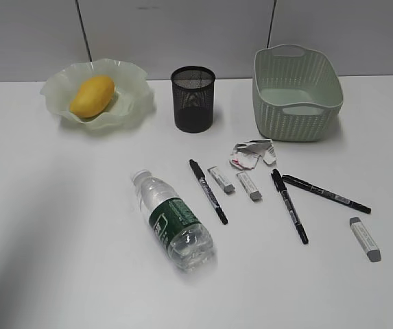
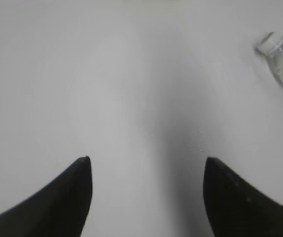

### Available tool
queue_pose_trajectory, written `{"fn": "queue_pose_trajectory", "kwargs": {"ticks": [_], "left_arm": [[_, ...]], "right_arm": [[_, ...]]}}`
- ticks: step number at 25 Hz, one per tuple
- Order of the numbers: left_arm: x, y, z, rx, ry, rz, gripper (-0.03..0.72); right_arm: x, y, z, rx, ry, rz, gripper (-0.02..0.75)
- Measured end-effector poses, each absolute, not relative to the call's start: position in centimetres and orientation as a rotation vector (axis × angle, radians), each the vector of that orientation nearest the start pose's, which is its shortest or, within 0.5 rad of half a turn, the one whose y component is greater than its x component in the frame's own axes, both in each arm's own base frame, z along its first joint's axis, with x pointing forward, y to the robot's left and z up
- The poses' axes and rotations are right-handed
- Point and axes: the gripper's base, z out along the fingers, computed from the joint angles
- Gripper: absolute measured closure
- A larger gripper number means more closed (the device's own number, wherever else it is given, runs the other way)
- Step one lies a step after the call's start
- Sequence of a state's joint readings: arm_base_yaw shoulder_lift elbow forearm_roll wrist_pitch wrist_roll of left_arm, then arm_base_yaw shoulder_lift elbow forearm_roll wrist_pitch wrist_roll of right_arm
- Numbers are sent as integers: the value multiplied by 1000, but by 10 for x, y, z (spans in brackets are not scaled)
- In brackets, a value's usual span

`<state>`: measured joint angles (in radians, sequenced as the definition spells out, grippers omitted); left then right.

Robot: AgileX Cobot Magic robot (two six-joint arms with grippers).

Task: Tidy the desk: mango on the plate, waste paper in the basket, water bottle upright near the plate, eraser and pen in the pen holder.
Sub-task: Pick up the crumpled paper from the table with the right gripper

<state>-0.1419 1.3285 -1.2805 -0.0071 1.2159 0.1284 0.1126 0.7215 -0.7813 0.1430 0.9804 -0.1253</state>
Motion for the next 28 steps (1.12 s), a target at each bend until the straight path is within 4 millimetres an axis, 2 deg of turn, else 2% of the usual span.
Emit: {"fn": "queue_pose_trajectory", "kwargs": {"ticks": [4,7,10,11,16,18,22,28], "left_arm": [[203,-31,354,359,2692,-34,157],[167,-29,356,342,2639,-93,158],[131,-27,358,332,2560,-141,158],[114,-25,361,328,2508,-147,158],[63,-18,356,320,2370,-151,158],[47,-16,351,317,2326,-150,159],[23,-13,337,313,2264,-149,170],[5,-10,309,307,2213,-148,171]], "right_arm": [[162,34,339,-343,2430,163,249],[194,42,345,-483,2422,127,249],[224,56,341,-747,2403,78,249],[233,64,337,-837,2396,71,249],[267,106,325,-1358,2209,8,249],[279,123,320,-1482,2137,-3,249],[303,143,314,-1558,2063,-17,249],[339,164,294,-1800,1913,-77,249]]}}
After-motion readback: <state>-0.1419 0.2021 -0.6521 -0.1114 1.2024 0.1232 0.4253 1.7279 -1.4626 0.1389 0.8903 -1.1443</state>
